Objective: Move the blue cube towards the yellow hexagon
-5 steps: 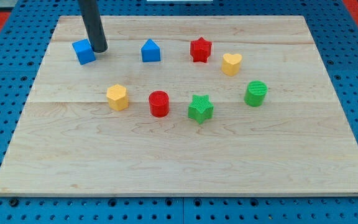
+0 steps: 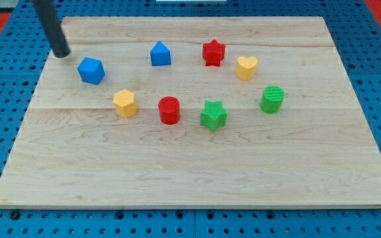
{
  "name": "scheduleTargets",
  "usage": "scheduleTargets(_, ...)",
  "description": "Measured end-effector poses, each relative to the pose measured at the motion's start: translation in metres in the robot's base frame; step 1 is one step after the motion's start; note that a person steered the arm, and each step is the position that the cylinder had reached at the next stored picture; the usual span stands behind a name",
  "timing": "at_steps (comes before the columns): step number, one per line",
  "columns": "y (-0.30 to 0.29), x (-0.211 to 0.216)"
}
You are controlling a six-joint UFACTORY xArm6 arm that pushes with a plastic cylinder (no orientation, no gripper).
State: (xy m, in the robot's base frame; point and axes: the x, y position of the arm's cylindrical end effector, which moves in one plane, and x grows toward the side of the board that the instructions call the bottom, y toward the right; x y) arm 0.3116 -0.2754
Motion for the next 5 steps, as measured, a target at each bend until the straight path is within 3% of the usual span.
scheduleTargets(1, 0.023, 0.04)
scheduleTargets(2, 0.074, 0.041)
scheduleTargets(4, 0.1, 0.076)
scheduleTargets(5, 0.086, 0.077)
